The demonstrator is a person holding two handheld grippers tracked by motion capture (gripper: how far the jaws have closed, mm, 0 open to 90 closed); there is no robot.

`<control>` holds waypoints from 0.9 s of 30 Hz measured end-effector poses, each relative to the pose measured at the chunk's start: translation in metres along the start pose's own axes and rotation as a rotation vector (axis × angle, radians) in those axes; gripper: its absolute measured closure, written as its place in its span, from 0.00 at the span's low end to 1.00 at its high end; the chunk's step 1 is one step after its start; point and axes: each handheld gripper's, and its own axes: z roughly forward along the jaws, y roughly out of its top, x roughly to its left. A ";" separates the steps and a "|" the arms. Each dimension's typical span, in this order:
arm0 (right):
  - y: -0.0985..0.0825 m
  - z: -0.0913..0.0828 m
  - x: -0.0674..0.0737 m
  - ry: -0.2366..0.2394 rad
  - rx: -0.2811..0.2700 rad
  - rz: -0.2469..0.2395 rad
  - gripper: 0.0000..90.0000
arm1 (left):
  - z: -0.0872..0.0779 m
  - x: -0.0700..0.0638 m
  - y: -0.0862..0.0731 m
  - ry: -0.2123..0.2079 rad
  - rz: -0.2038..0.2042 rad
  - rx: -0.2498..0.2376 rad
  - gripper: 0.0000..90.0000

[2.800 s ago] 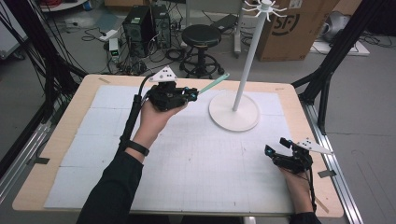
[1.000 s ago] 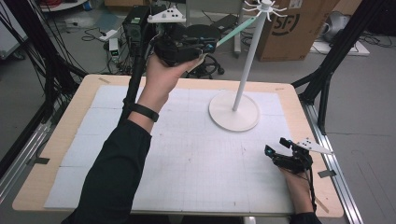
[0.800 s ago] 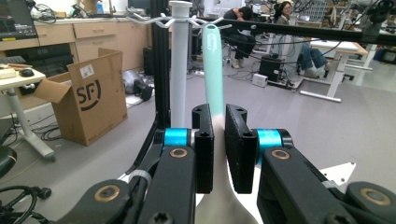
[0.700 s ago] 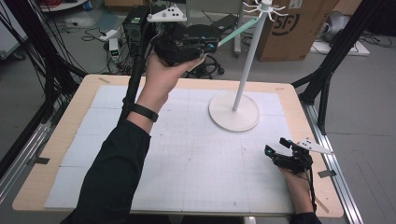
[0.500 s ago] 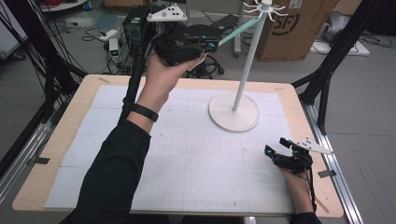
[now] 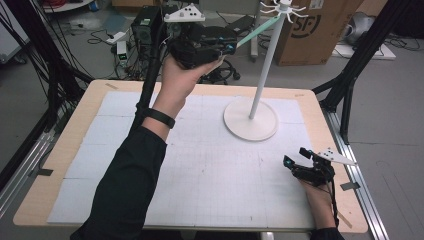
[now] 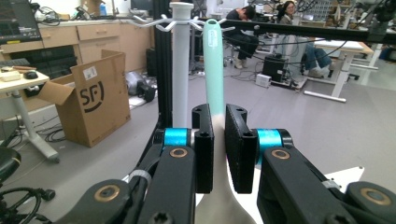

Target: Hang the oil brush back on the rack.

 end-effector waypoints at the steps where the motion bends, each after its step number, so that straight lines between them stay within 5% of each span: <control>1: 0.000 0.000 0.000 0.001 0.001 -0.001 0.18 | 0.000 0.001 0.000 0.003 -0.002 0.001 0.91; 27: 0.000 0.000 0.000 0.002 0.000 -0.002 0.18 | 0.010 0.003 -0.006 0.052 0.042 0.077 0.91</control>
